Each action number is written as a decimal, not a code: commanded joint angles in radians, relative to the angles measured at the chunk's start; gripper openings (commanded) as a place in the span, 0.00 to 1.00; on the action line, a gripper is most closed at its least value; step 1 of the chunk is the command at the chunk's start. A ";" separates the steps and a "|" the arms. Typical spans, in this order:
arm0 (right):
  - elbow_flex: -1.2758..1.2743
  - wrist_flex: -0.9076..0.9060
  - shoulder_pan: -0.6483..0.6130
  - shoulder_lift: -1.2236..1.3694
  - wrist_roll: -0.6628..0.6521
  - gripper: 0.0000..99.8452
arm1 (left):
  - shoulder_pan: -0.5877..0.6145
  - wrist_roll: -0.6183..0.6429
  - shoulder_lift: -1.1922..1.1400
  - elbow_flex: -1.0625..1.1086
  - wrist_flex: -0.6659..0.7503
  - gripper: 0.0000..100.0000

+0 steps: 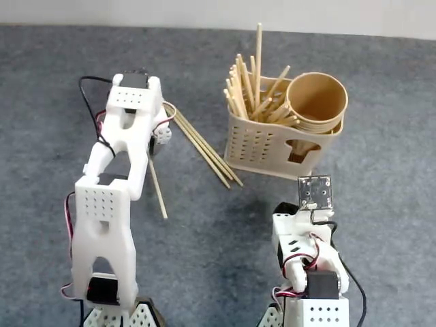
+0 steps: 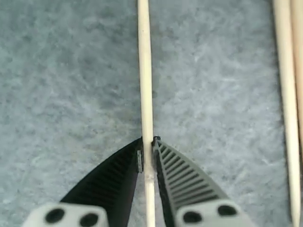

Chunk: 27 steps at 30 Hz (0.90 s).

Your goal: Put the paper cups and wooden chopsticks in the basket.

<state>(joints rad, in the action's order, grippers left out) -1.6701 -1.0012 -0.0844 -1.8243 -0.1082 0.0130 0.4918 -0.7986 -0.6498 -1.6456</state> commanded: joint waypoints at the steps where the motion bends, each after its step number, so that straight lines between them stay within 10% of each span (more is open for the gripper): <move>1: -0.154 0.027 0.010 -0.016 0.003 0.01 | -0.033 0.002 0.045 -0.039 -0.017 0.00; 27: -0.154 0.065 0.007 -0.016 0.003 0.01 | -0.051 -0.061 0.522 0.398 0.117 0.00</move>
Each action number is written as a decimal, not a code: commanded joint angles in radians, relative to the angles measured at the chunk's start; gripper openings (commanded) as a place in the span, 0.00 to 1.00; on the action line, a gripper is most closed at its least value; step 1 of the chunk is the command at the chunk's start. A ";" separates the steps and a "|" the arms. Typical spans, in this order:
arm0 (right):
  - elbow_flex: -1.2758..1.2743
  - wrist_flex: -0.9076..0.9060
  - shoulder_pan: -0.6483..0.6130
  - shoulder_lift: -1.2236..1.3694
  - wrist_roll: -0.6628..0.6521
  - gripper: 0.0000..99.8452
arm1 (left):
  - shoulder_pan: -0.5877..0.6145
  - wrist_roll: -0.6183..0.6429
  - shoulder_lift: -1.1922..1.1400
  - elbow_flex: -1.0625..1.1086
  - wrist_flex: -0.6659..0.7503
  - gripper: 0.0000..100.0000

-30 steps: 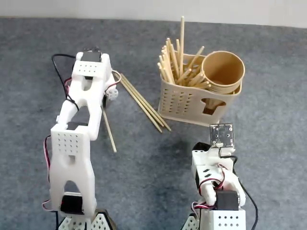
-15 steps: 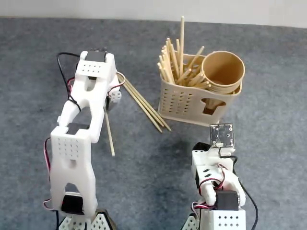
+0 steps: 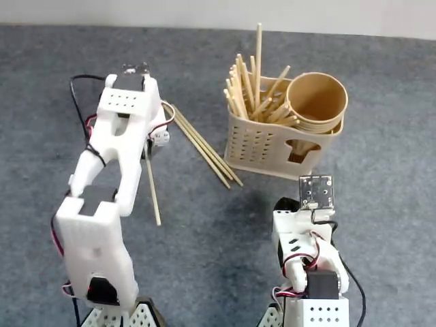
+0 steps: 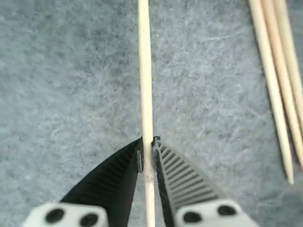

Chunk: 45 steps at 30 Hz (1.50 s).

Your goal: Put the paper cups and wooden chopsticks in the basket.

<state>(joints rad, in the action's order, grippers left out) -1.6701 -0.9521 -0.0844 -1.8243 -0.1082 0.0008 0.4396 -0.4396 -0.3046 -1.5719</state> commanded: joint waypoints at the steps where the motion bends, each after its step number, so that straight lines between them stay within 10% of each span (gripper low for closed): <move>1: -0.154 0.016 0.007 -0.016 0.003 0.01 | -0.048 -0.009 0.199 0.081 0.055 0.00; 29: -0.154 0.016 0.010 -0.016 0.003 0.01 | -0.332 0.000 0.958 0.498 0.701 0.00; 45: -0.154 0.016 0.012 -0.016 0.003 0.01 | -0.475 -0.034 1.020 0.621 1.433 0.01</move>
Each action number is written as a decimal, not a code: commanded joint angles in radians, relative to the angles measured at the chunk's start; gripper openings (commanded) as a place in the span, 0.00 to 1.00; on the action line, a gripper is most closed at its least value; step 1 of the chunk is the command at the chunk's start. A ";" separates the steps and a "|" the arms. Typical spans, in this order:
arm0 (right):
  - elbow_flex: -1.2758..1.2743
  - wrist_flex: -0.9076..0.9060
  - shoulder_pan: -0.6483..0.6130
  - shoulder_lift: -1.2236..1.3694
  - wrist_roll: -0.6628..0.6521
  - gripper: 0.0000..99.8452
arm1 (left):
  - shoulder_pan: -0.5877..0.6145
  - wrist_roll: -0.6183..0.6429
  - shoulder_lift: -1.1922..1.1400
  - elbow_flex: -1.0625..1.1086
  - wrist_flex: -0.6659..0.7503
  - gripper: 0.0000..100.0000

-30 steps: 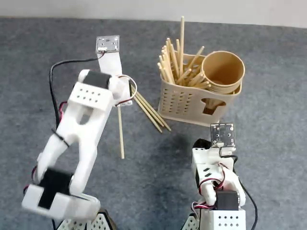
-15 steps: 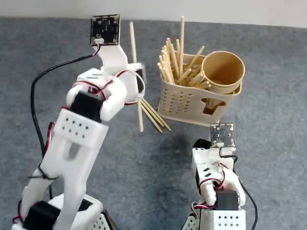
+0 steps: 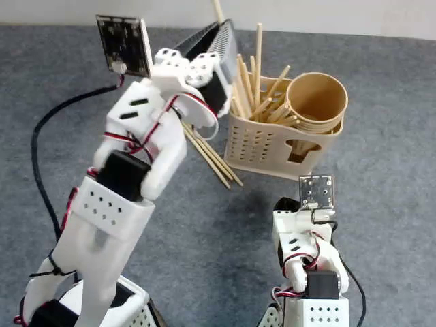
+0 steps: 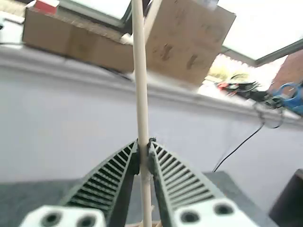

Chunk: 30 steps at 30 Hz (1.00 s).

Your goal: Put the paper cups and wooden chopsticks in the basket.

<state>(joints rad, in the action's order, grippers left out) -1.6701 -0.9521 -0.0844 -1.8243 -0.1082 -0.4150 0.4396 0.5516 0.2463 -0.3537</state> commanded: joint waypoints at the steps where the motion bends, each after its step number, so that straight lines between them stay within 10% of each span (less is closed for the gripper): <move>1: -0.154 0.016 0.012 -0.016 0.003 0.01 | -0.074 -0.069 0.028 0.102 0.261 0.01; 8: -0.154 0.018 0.012 -0.016 0.003 0.01 | -0.125 -0.321 -0.048 0.283 0.522 0.01; 18: -0.154 0.019 0.012 -0.016 0.003 0.01 | -0.097 -0.339 -0.239 0.289 0.608 0.01; 30: -0.154 0.019 0.012 -0.016 0.003 0.01 | -0.104 -0.333 -0.173 0.177 0.117 0.11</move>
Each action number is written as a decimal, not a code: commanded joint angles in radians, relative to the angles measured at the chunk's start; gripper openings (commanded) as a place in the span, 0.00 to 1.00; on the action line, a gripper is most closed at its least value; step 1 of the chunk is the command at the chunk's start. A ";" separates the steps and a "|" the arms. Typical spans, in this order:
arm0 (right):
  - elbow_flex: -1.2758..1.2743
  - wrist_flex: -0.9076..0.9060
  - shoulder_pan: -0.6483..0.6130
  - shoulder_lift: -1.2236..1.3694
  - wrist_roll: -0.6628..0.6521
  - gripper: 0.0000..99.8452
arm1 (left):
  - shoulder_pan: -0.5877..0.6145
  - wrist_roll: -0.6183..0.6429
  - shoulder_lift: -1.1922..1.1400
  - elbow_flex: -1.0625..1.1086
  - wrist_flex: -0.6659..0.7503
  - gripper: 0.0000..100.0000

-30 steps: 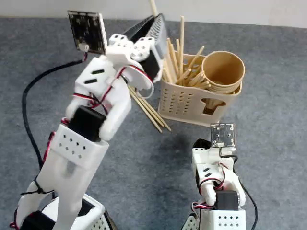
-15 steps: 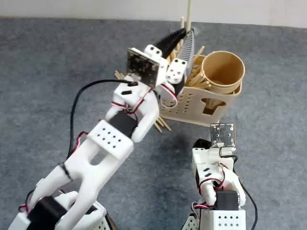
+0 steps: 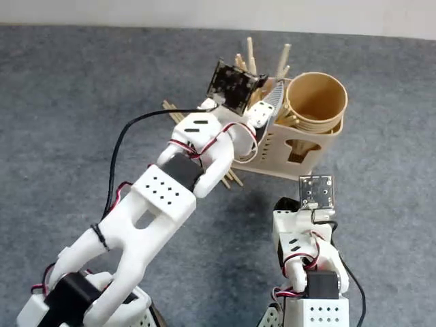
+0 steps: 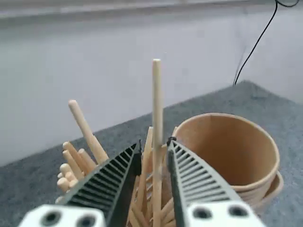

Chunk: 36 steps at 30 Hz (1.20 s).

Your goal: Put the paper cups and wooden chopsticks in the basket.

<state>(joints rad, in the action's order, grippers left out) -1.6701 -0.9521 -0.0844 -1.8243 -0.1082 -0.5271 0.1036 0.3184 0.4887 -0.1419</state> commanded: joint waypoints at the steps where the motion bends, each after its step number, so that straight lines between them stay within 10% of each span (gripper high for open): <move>1: -0.154 0.019 0.012 -0.016 0.003 0.01 | 0.007 0.003 0.076 -0.065 -0.106 0.11; 18: -0.154 0.018 0.012 -0.016 0.003 0.01 | 0.117 0.100 0.472 -0.056 -0.387 0.03; 29: -0.154 0.015 0.012 -0.016 0.003 0.01 | 0.463 0.328 0.510 0.163 -0.463 0.04; 36: -0.154 0.015 0.013 -0.016 0.003 0.01 | 0.483 0.542 0.507 0.441 -0.404 0.23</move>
<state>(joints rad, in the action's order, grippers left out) -1.6701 -0.9521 -0.0813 -1.8243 -0.1082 -0.0529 0.5240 0.8094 0.8324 -0.6038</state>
